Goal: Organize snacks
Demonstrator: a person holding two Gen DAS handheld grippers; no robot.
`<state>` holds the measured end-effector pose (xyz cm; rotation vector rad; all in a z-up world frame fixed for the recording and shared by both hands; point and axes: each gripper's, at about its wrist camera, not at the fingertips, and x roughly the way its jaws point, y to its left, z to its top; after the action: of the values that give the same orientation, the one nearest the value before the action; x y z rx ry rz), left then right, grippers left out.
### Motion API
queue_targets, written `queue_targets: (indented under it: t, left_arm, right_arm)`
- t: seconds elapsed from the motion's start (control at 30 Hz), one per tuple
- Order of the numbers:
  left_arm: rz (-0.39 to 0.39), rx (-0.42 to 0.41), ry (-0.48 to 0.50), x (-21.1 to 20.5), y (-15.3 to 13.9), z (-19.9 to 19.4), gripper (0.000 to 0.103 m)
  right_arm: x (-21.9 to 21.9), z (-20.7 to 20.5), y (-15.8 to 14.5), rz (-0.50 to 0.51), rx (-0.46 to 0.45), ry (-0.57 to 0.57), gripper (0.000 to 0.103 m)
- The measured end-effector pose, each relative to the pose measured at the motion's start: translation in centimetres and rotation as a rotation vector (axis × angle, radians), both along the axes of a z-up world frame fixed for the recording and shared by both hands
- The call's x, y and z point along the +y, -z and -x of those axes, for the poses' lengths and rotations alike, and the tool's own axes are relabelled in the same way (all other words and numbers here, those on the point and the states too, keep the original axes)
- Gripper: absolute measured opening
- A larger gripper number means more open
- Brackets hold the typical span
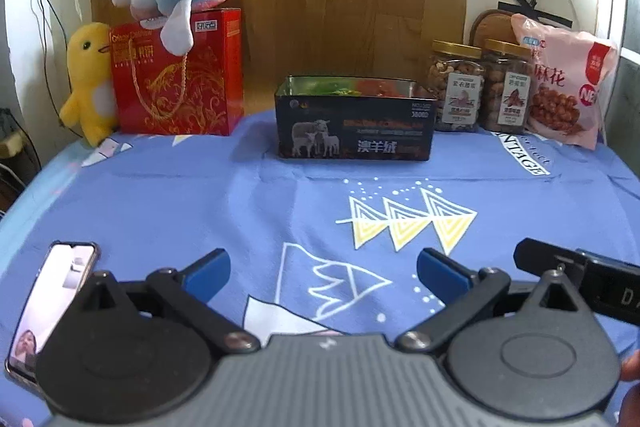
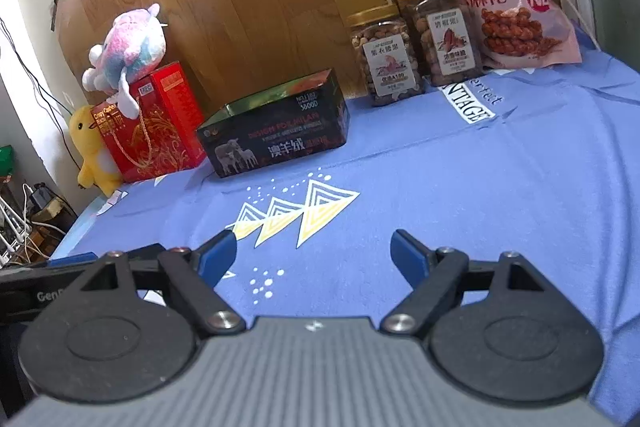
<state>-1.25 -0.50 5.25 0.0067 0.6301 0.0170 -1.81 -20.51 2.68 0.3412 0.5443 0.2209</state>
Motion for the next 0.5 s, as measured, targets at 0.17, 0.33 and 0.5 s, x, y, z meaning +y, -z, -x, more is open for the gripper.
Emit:
queue_targets:
  t: [0.17,0.33,0.5]
  left_arm:
    - [-0.026,0.016,-0.017,-0.1,0.0,-0.9,0.103]
    - [-0.031,0.030,-0.023,0.2,0.3,-1.8,0.103]
    - [-0.021,0.062,-0.011,0.1,0.8,-2.7,0.103]
  right_arm:
    - [0.2,-1.1,0.2,-0.009,0.013,-0.017,0.086]
    - [0.4,-1.7,0.3,-0.011,0.016,-0.033,0.086]
    - [0.3,-1.9,0.3,-0.004,0.010,-0.027,0.086]
